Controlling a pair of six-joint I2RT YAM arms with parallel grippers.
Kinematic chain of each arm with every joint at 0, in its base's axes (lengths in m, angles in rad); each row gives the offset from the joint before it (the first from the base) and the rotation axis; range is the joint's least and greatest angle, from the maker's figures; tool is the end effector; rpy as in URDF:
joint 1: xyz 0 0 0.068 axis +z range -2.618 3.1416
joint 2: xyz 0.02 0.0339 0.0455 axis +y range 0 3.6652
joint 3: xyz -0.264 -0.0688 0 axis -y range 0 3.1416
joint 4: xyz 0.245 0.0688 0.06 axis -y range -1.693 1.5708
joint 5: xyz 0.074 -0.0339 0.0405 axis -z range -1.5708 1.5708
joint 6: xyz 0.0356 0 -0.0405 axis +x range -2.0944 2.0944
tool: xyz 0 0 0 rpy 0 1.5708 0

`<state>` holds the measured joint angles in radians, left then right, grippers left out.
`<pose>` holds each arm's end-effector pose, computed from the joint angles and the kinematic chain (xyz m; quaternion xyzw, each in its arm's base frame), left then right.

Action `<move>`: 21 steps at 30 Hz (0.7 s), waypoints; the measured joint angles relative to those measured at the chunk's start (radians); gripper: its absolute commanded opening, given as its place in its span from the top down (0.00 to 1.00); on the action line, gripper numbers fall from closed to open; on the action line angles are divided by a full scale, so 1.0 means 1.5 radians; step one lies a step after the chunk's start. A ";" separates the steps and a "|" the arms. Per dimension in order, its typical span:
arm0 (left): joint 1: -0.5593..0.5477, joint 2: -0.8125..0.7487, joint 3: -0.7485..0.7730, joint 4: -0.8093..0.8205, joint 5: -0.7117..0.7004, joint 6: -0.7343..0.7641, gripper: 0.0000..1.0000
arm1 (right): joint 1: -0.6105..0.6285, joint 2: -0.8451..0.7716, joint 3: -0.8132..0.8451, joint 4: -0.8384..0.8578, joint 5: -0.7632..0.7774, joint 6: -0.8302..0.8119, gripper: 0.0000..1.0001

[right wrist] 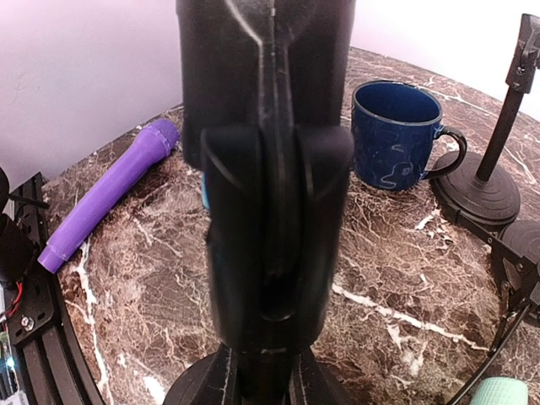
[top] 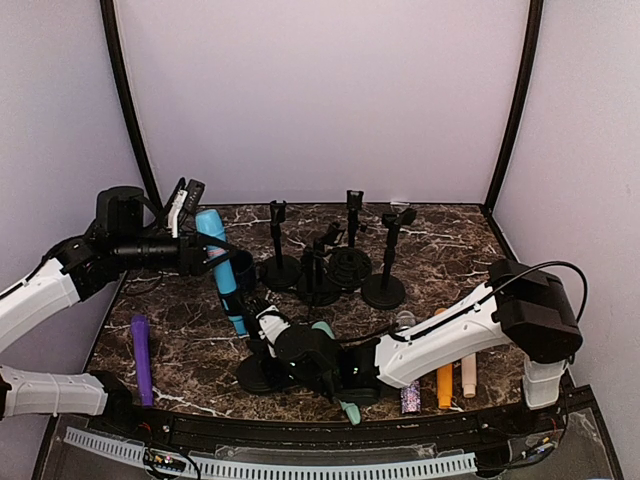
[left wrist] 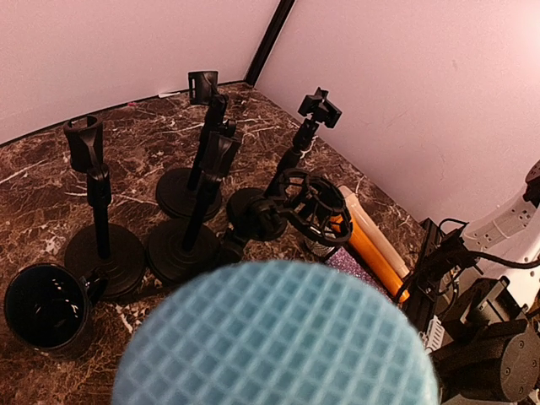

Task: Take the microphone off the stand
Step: Hold the microphone stand with the microphone at the center of the board, then remove the microphone from the microphone stand.

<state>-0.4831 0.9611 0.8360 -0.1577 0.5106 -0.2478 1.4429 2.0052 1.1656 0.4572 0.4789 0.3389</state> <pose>0.1870 -0.1177 0.3296 0.2414 0.7506 -0.3962 0.4704 0.0721 0.4317 0.1713 -0.3091 0.7550 0.2994 0.4948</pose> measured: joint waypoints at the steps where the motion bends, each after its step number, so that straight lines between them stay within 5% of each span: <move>1: -0.001 0.005 0.009 -0.011 -0.003 0.002 1.00 | 0.000 0.000 0.000 0.003 0.002 0.002 1.00; 21: -0.004 -0.066 -0.025 -0.014 -0.001 0.045 1.00 | 0.001 0.000 -0.004 0.013 -0.020 0.036 1.00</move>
<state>-0.4885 0.8619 0.7990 -0.1791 0.5095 -0.1810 1.4441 2.0052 1.1599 0.4767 0.4492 0.3923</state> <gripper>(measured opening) 0.457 0.144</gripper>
